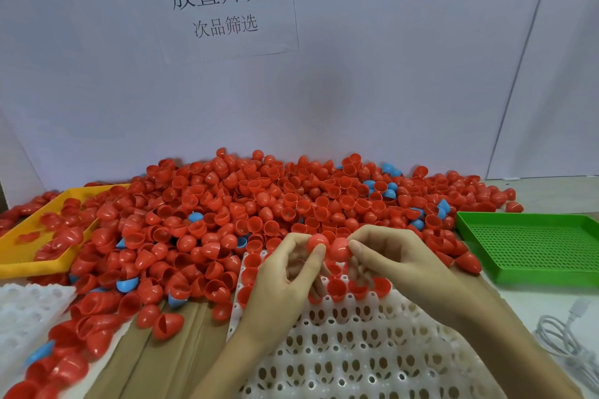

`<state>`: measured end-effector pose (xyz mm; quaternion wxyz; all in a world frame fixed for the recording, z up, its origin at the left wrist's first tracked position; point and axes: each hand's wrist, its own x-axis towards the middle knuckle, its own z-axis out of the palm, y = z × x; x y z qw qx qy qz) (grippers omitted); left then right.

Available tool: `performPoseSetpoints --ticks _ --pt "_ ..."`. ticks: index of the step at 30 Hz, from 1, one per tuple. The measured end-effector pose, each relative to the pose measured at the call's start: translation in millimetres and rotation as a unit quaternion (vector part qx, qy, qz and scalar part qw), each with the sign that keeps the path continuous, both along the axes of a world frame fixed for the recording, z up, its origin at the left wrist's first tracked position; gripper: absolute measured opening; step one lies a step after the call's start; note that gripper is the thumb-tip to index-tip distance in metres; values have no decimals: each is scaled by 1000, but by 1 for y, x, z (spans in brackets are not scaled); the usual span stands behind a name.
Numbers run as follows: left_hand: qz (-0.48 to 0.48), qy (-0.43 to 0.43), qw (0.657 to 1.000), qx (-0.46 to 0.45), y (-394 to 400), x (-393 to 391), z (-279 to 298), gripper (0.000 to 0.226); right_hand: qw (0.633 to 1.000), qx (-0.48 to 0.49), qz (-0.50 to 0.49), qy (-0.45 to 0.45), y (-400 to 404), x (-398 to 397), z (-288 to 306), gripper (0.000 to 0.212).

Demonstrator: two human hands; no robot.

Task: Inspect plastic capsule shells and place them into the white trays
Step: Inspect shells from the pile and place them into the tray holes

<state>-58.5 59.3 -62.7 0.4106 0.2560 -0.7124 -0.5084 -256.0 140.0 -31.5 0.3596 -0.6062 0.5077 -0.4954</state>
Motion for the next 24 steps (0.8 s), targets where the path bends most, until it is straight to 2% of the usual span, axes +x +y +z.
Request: performPoseSetpoints --ticks 4,6,12,17,24 --pt "0 -32 999 1 -1 0 -2 50 996 23 32 -77 2 -3 2 24" --pt "-5 -32 999 11 -1 0 -1 58 995 23 43 -88 3 -4 4 25" --pt "-39 -13 998 46 2 -1 2 66 998 -43 8 52 2 1 3 29" --pt "-73 -19 996 45 6 1 5 68 995 -68 -16 75 2 7 0 24" --pt "-69 -46 996 25 8 1 5 77 993 -62 -43 86 3 14 -1 8"
